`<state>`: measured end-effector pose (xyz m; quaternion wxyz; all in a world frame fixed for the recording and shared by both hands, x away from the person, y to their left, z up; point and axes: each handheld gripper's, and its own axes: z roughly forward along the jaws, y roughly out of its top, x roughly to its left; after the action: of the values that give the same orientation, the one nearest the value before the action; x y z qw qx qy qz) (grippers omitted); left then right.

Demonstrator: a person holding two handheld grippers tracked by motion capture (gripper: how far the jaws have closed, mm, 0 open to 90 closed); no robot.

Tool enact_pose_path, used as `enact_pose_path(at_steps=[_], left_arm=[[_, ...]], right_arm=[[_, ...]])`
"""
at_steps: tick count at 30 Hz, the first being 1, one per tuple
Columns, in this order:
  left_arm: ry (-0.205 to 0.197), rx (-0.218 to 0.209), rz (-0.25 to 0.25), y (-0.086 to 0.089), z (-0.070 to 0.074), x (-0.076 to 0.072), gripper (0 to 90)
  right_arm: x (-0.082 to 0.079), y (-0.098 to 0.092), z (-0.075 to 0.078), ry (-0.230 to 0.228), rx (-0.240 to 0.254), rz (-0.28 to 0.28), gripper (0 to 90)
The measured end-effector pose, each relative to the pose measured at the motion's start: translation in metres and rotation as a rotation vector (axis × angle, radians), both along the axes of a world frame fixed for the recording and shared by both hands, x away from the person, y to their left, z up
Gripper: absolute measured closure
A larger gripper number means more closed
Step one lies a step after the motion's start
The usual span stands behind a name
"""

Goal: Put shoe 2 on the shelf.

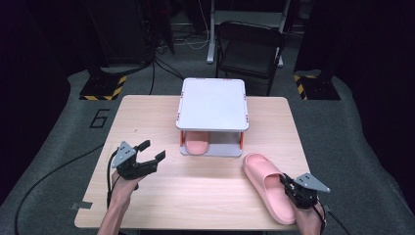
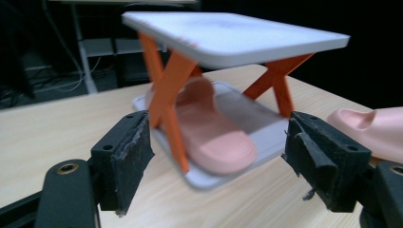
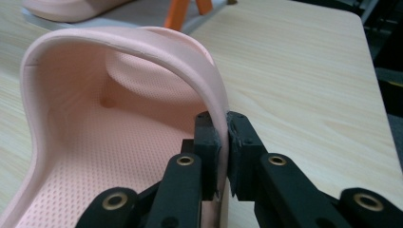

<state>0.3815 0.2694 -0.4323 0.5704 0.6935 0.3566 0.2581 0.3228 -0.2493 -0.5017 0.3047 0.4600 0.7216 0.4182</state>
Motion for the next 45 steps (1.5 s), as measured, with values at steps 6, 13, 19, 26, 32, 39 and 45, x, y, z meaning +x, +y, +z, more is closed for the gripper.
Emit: enact_pose_path(at_steps=[6, 13, 19, 26, 32, 39, 45], left_arm=[[-0.029, 0.052, -0.073, -0.032, 0.03, 0.027, 21.4], [0.019, 0.062, -0.099, -0.06, 0.037, 0.058, 25.1], [0.045, 0.082, -0.099, -0.075, 0.042, 0.078, 26.4], [0.09, 0.1, -0.059, -0.082, 0.036, 0.093, 27.8], [0.081, 0.091, -0.06, -0.081, 0.035, 0.096, 28.7], [0.084, 0.09, -0.056, -0.082, 0.035, 0.095, 29.1], [0.09, 0.095, -0.061, -0.081, 0.036, 0.094, 29.1]], right_arm=[[0.008, 0.026, 0.007, -0.004, 0.019, 0.066, 83.7], [0.033, 0.058, 0.005, 0.015, -0.003, 0.073, 82.9], [0.053, 0.079, 0.007, 0.011, -0.008, 0.07, 82.9], [0.087, 0.105, 0.005, 0.022, -0.005, 0.025, 82.5], [0.106, 0.122, 0.005, 0.021, -0.001, -0.017, 81.8], [0.123, 0.138, -0.003, 0.01, 0.014, -0.085, 81.1], [0.125, 0.131, -0.006, 0.023, 0.093, -0.035, 66.0]])
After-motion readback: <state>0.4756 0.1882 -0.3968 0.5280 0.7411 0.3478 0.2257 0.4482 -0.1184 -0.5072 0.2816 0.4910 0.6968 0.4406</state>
